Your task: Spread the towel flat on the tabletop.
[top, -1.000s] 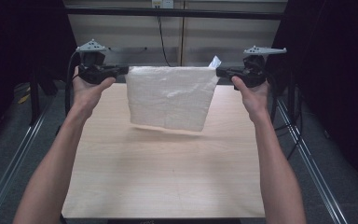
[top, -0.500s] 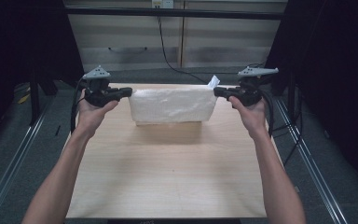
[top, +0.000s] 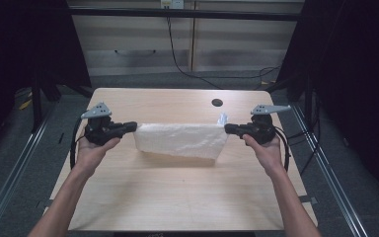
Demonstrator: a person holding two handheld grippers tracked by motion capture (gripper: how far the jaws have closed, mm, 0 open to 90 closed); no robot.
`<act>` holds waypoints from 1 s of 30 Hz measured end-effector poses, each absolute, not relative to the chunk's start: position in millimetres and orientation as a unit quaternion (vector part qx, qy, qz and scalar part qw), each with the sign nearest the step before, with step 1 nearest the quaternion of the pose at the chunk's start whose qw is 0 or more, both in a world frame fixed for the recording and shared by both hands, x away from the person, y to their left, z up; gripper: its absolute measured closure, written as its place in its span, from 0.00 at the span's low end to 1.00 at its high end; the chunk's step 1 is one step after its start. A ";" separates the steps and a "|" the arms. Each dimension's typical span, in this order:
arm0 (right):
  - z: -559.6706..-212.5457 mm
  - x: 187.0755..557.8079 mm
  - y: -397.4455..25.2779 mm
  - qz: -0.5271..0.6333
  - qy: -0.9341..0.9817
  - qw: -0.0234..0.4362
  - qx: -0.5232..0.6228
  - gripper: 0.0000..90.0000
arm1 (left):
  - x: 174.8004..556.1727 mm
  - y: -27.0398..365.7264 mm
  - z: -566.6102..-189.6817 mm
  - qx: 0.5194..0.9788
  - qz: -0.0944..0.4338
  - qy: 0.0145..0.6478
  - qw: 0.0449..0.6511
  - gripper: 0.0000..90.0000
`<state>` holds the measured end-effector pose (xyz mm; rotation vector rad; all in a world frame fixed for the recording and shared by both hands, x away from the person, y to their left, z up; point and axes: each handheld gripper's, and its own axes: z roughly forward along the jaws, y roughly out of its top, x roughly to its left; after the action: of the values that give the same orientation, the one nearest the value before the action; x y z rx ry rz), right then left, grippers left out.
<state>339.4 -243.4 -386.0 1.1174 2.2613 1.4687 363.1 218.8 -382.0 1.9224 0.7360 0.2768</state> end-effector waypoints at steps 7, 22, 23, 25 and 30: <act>-407.9 318.0 -238.4 0.490 0.780 0.100 0.376 0.97 | 328.7 222.9 -426.4 0.807 0.089 0.312 0.494 0.98; -453.5 261.8 -229.3 0.447 0.809 0.086 0.371 0.96 | 288.0 220.7 -469.9 0.841 0.062 0.298 0.447 0.98; -455.5 258.8 -229.0 0.443 0.811 0.086 0.372 0.96 | 285.9 220.1 -472.4 0.842 0.058 0.300 0.445 0.98; -460.2 253.1 -229.7 0.440 0.812 0.084 0.374 0.96 | 281.3 219.0 -476.2 0.846 0.059 0.298 0.437 0.97; -473.4 239.3 -229.6 0.424 0.821 0.072 0.375 0.94 | 268.1 219.8 -484.0 0.856 0.053 0.288 0.426 0.97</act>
<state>239.3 -229.6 -473.4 1.1272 2.4674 1.2746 268.1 219.8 -484.0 2.1388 0.7197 0.1327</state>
